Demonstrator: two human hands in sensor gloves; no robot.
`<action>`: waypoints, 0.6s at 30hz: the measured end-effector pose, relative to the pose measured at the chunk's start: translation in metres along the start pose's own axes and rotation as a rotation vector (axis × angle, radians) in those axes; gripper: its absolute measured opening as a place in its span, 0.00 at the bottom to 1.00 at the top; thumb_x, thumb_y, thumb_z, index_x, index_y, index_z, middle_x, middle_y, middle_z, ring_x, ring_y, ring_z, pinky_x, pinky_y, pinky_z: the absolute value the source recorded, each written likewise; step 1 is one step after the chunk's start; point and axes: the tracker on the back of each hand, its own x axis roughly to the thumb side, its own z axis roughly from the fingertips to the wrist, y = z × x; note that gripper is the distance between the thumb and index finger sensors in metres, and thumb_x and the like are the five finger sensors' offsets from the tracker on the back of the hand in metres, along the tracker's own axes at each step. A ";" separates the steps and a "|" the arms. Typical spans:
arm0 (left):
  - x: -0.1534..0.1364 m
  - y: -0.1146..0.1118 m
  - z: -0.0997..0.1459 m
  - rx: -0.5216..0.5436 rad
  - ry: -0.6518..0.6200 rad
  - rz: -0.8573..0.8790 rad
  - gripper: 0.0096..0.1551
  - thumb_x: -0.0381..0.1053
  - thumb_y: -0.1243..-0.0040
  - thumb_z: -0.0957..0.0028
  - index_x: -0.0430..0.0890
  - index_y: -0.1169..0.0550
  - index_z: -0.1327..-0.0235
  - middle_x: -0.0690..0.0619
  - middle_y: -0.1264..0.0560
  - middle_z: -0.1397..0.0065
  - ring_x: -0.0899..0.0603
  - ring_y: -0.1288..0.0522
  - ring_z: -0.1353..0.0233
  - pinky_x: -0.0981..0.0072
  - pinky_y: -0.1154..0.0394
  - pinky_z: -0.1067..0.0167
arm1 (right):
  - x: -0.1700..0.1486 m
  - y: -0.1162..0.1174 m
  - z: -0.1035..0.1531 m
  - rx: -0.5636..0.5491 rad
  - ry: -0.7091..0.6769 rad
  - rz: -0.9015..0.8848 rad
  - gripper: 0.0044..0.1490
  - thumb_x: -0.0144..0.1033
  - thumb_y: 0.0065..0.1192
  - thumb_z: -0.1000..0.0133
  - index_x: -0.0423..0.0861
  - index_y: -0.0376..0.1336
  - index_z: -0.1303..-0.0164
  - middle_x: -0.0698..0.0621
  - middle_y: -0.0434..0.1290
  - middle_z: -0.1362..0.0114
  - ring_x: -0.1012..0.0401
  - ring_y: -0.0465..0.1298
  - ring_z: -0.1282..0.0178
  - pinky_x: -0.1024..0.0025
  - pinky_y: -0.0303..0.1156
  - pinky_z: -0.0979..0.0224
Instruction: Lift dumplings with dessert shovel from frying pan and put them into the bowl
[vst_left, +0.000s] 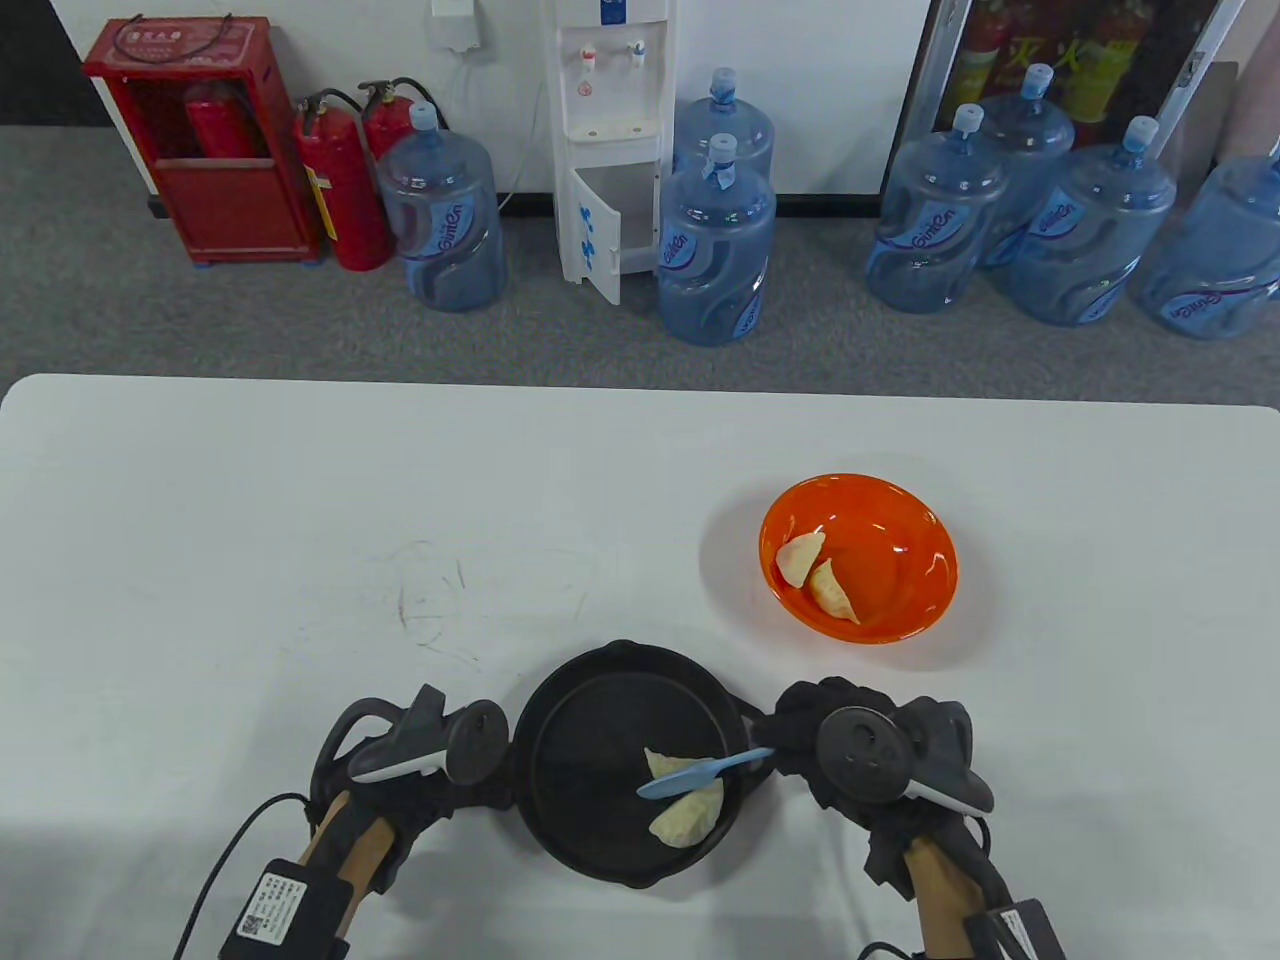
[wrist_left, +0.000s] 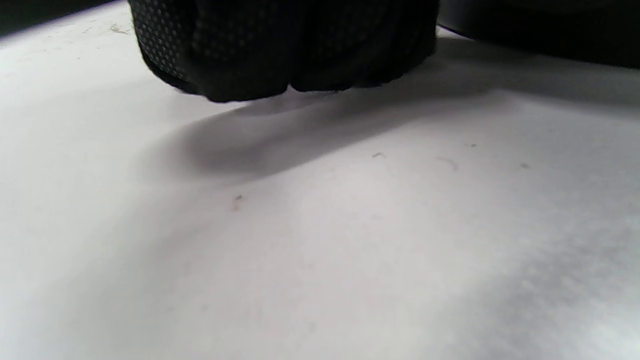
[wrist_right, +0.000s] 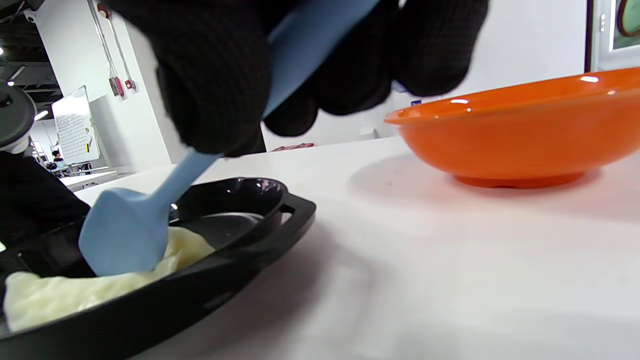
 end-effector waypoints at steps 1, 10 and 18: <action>0.000 0.000 0.000 0.000 0.000 0.000 0.36 0.73 0.54 0.63 0.53 0.22 0.52 0.57 0.20 0.58 0.49 0.17 0.60 0.44 0.26 0.30 | -0.001 0.000 0.000 0.004 0.003 -0.001 0.23 0.43 0.74 0.43 0.61 0.75 0.36 0.58 0.75 0.28 0.58 0.77 0.39 0.53 0.75 0.31; 0.000 0.000 0.000 0.000 0.000 0.000 0.36 0.73 0.54 0.63 0.53 0.22 0.52 0.57 0.20 0.58 0.49 0.17 0.60 0.44 0.26 0.30 | -0.009 0.005 0.000 0.072 0.014 -0.032 0.22 0.43 0.74 0.42 0.61 0.75 0.36 0.58 0.76 0.28 0.59 0.77 0.40 0.54 0.76 0.32; 0.001 0.000 0.000 -0.001 0.003 -0.007 0.35 0.73 0.54 0.63 0.53 0.22 0.52 0.57 0.20 0.58 0.50 0.17 0.61 0.44 0.26 0.30 | -0.002 0.010 -0.003 0.122 -0.029 -0.047 0.23 0.44 0.73 0.42 0.61 0.74 0.36 0.57 0.76 0.28 0.59 0.78 0.41 0.55 0.77 0.33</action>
